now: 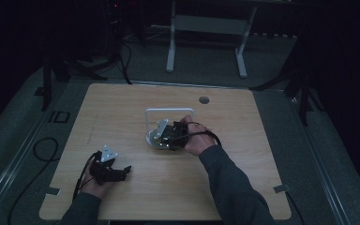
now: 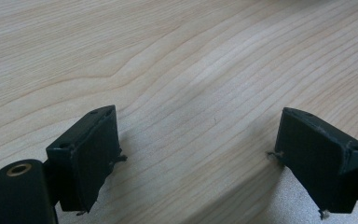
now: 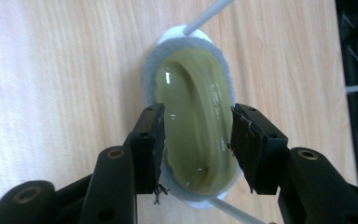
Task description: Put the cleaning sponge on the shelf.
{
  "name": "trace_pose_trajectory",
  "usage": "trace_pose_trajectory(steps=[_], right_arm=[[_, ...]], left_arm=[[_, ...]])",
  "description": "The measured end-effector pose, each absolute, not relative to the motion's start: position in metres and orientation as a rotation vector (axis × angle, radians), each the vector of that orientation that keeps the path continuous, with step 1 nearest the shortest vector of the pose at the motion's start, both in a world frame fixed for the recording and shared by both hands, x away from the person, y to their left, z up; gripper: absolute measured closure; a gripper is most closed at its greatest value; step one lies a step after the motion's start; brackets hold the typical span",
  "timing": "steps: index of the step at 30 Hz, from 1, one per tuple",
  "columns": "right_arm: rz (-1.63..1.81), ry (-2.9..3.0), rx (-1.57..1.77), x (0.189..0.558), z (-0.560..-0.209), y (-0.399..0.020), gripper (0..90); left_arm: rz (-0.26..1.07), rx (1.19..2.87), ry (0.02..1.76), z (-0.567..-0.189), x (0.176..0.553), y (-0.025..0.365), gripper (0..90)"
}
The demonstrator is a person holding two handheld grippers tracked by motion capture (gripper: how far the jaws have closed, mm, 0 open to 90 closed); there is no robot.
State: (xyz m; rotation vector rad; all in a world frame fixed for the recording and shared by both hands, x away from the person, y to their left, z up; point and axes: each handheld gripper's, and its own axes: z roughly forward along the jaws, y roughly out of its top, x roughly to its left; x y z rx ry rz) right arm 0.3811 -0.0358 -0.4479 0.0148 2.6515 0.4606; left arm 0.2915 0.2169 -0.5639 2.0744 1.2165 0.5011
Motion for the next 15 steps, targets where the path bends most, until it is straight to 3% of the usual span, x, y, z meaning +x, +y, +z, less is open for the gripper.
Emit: trace_pose_trajectory(steps=[15], right_arm=[[0.56, 2.742, 0.05, 0.363, -0.447, -0.044, 52.7]], left_arm=[[0.5, 2.074, 1.216, -0.564, 0.292, 0.217, 13.7]])
